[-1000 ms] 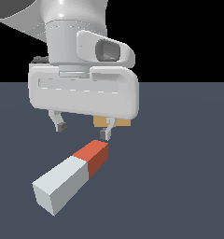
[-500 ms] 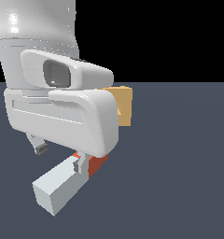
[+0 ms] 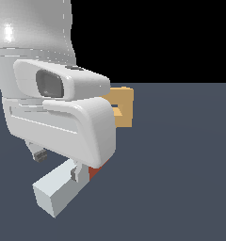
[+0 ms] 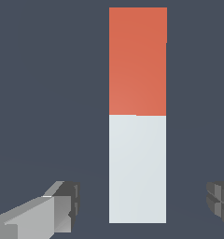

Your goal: Insert the peg into the horizontal hole in a box.

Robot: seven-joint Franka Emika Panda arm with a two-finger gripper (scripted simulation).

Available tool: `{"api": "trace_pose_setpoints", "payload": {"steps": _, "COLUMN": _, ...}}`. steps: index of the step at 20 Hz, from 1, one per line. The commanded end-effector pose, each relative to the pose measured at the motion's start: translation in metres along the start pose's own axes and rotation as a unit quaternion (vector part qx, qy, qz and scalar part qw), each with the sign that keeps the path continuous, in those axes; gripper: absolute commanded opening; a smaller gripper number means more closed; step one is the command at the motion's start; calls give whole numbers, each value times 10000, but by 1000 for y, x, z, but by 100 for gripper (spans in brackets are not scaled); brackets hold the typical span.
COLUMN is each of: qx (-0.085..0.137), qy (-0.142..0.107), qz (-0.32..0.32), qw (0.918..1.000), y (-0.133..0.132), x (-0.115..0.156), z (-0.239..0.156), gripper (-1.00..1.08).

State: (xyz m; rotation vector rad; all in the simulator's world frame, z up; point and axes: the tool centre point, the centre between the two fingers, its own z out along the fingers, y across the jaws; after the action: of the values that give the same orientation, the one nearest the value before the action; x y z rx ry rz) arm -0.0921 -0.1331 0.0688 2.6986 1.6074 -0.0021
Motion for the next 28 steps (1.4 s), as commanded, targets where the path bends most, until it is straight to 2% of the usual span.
{"api": "trace_pose_setpoints", "payload": {"steps": 1, "qx": 4, "qy": -1, "qz": 2, "qw": 10000, "y": -1, "x": 0, "z": 7, "gripper": 100}}
{"api": "trace_pose_setpoints", "payload": {"steps": 8, "qx": 0, "qy": 4, "qz": 14, "qw": 10000, "y": -1, "x": 0, "z": 38, "gripper": 100}}
{"api": "trace_pose_setpoints", "payload": {"steps": 14, "qx": 0, "qy": 6, "qz": 15, "qw": 10000, "y": -1, "x": 0, "z": 47, "gripper": 100}}
{"api": "trace_pose_setpoints", "payload": {"steps": 15, "qx": 0, "qy": 6, "qz": 15, "qw": 10000, "y": -1, "x": 0, "z": 47, "gripper": -100}}
{"api": "trace_pose_setpoints", "payload": {"steps": 28, "qx": -5, "qy": 7, "qz": -24, "qw": 10000, "y": 1, "x": 3, "z": 46, "gripper": -100}}
